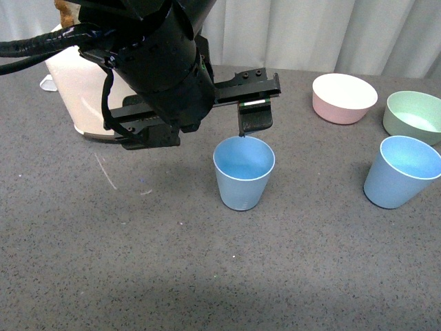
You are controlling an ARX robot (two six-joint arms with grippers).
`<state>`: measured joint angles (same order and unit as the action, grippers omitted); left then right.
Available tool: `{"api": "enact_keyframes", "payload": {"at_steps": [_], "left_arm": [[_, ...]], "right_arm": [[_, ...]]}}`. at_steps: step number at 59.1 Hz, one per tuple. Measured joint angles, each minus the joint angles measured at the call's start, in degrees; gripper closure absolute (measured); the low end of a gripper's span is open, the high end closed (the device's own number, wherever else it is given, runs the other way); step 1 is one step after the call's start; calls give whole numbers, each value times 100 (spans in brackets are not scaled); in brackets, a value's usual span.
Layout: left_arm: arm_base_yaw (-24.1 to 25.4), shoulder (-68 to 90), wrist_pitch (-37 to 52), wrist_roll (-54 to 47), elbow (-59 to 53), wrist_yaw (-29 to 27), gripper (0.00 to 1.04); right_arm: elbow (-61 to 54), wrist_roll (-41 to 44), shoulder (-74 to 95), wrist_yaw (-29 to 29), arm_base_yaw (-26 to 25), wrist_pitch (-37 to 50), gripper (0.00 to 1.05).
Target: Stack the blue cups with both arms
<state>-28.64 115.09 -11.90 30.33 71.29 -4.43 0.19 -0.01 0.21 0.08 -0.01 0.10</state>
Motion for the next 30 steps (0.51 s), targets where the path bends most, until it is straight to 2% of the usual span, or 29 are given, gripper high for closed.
{"api": "enact_keyframes", "payload": {"at_steps": [3, 5, 8, 10, 12, 16, 21, 30], "left_arm": [[2, 0, 151, -116, -61, -155, 7], [0, 7, 1034, -415, -402, -684, 11], [33, -24, 2684, -1025, -1134, -1561, 20], [83, -74, 3626, -1488, -1652, -1818, 26], [225, -201, 5189, -2055, -2518, -1906, 35], [525, -629, 7434, -2520, -3547, -1773, 49], [758, -1268, 8297, -2732, -4044, -1635, 62], [1154, -2105, 8463, -2889, -4931, -1268, 87]], "right_arm": [[0, 0, 0, 0, 0, -2, 10], [0, 0, 0, 0, 0, 0, 10], [0, 0, 0, 2, 0, -2, 10], [0, 0, 0, 4, 0, -2, 10], [0, 0, 0, -7, 0, -2, 10], [0, 0, 0, -7, 0, -2, 10], [0, 0, 0, -4, 2, -2, 10], [0, 0, 0, 4, 0, -2, 10]]}}
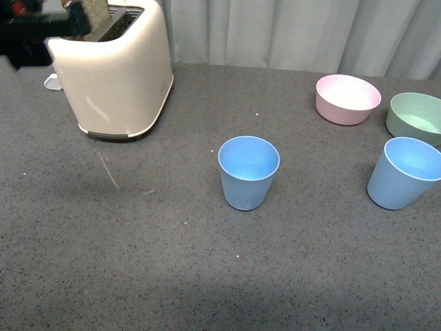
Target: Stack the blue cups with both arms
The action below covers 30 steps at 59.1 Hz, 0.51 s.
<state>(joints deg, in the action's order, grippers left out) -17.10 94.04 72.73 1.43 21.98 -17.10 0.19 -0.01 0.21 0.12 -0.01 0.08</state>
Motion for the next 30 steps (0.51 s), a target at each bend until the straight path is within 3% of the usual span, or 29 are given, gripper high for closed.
{"api": "enact_keyframes", "payload": {"at_steps": [5, 30], "left_arm": [[186, -297, -74, -26, -422, 212, 101], [1010, -3077, -1547, -96, -1679, 1032, 101]], "right_arm": [[0, 0, 0, -4, 0, 0, 10], [0, 0, 0, -7, 0, 0, 10]]}}
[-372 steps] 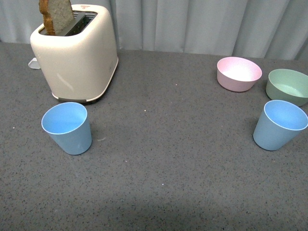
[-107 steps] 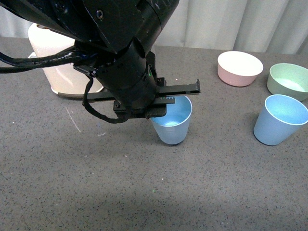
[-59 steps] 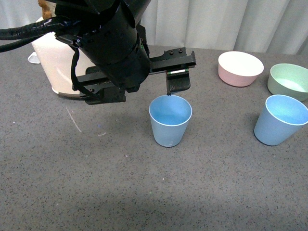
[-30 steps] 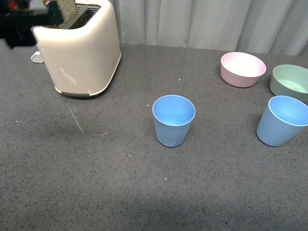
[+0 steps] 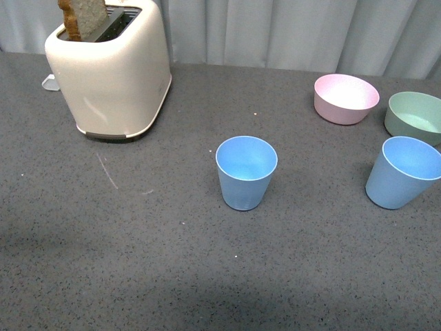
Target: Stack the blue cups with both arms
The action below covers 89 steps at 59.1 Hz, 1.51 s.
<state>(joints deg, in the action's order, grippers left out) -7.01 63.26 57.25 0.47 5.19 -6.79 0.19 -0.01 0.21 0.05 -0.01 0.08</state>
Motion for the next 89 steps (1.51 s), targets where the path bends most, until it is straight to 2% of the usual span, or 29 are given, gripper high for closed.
{"api": "enact_keyframes", "payload": {"at_steps": [9, 12, 18, 53, 89], "left_arm": [[192, -872, -636, 0, -236, 184, 101], [494, -1217, -911, -4, -306, 588, 101], [680, -1735, -1338, -4, -385, 634, 101], [686, -4092, -3484, -4, -411, 678, 101], [686, -5294, -4671, -4, -411, 678, 101]], "right_arm": [[0, 0, 0, 0, 0, 0, 10], [0, 0, 0, 2, 0, 0, 10], [0, 0, 0, -2, 0, 0, 10], [0, 0, 0, 0, 0, 0, 10], [0, 0, 0, 0, 0, 0, 10]]}}
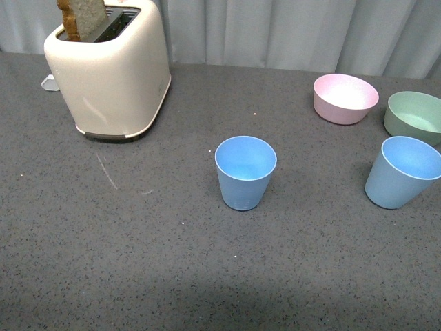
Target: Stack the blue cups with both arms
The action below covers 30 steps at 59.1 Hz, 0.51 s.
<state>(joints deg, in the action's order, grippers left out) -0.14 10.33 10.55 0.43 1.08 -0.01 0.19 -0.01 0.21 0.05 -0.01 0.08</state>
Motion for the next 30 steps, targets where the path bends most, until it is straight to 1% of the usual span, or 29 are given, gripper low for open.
{"api": "enact_keyframes", "payload": {"at_steps": [3, 5, 7, 10, 19, 23, 26, 30], "left_arm": [[-2, -168, -175, 0, 0, -2, 101], [0, -487, -647, -2, 0, 2, 101], [0, -704, -905, 0, 0, 2, 101], [0, -940, -1008, -2, 0, 2, 101], [0, -999, -1040, 2, 0, 2, 101], [0, -1008, -1040, 0, 0, 2, 85], [0, -1008, -1040, 0, 0, 2, 78], [0, -1008, -1040, 0, 0, 2, 66]], "right_arm": [[0, 0, 0, 0, 0, 0, 10], [0, 0, 0, 0, 0, 0, 10], [0, 0, 0, 0, 0, 0, 10], [0, 0, 0, -2, 0, 0, 10], [0, 0, 0, 0, 0, 0, 10], [0, 0, 0, 0, 0, 0, 10], [0, 0, 0, 0, 0, 0, 10], [0, 0, 0, 0, 0, 0, 10]]}}
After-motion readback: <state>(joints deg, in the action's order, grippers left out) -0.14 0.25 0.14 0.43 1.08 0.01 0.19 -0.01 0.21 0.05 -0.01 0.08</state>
